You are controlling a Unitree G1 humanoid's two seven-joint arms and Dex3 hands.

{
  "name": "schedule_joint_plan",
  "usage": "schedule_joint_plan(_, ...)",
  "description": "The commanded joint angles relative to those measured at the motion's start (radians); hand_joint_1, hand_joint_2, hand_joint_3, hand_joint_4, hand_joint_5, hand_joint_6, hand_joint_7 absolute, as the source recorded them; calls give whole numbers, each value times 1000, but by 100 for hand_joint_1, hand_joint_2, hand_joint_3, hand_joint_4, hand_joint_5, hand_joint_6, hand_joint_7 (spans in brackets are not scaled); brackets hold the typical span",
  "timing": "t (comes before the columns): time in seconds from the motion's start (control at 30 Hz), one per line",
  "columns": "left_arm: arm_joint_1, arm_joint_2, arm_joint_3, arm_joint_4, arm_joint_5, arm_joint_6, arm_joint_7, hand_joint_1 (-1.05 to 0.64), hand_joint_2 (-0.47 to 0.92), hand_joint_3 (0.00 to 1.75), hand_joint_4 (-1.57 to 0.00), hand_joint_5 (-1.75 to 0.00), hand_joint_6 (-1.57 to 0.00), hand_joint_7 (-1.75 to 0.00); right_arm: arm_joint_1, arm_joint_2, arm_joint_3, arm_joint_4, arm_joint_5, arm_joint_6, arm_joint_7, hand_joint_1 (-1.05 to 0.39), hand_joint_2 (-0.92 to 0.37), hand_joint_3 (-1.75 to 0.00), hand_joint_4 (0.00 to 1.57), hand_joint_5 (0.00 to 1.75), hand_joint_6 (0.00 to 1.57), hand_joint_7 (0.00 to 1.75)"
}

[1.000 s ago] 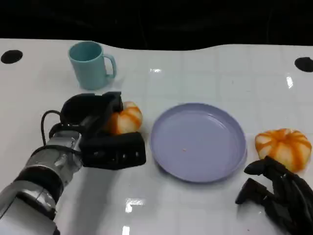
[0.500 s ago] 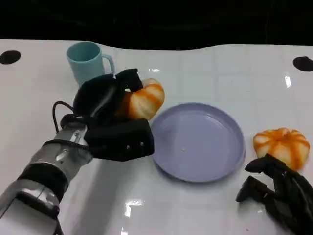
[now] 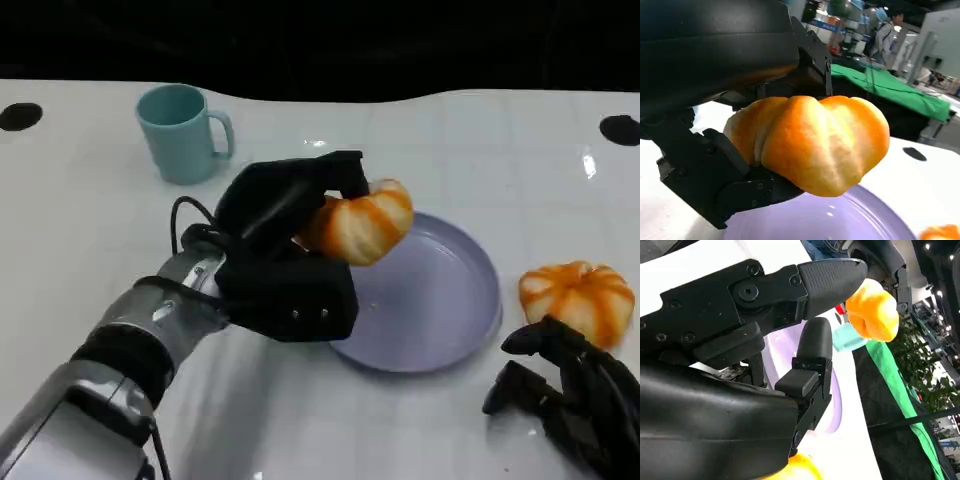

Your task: Grasp the bread from the table and place it into the plate.

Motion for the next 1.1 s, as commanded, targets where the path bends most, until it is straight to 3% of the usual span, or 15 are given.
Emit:
schedule_joint_plan(0.03,-38,-6,-6,8,2,-4,-26,-18,56,125,-94,-175,-78,-175,21,-9,-5,-5,3,7,-7,-52,-92,-22,66,152,60,121)
schedule_joint_plan(0.2,-78,-57,-30,43,14,49,-86,-18,51,122,-92,-175,-75,-175,28,-1,-2,-17,-2,2,-22,-51,-92,-23,67,152,59,120)
schedule_joint_plan(0.63,-104,-83,-43,72,19,105,-124,-17,51,120,-91,-175,-74,-175,29,0,2,-19,-1,5,-26,-53,-92,-22,68,151,61,120)
schedule_joint_plan(0.73,-133,-108,-59,97,25,175,-192,-22,75,60,-68,-163,-78,-83,30,0,3,-24,2,12,-24,-52,-92,-22,67,150,60,119)
schedule_joint_plan(0.8,-140,-110,-55,96,13,191,-241,-27,88,35,-59,-144,-77,-41,30,1,4,-24,1,10,-25,-52,-92,-22,67,150,60,119)
schedule_joint_plan(0.83,-145,-108,-54,96,9,194,-275,-29,90,32,-57,-139,-75,-32,31,0,4,-26,0,11,-27,-52,-92,-22,67,150,60,119)
schedule_joint_plan(0.9,-150,-104,-52,93,5,197,-313,-39,92,31,-45,-106,-62,-14,32,0,5,-29,-2,14,-31,-52,-92,-22,67,150,60,119)
schedule_joint_plan(0.93,-154,-101,-53,91,4,201,-342,-40,92,31,-43,-101,-61,-11,32,-1,6,-30,-3,14,-32,-52,-92,-22,67,150,60,119)
schedule_joint_plan(1.0,-158,-97,-50,88,-2,211,-389,-60,92,40,-27,-60,-43,-3,32,-3,5,-32,0,23,-29,-54,-92,-21,67,151,60,120)
schedule_joint_plan(1.1,-159,-92,-46,80,-10,222,-441,-75,92,48,-14,-40,-28,0,29,-2,0,-25,8,19,-14,-52,-92,-21,66,151,59,119)
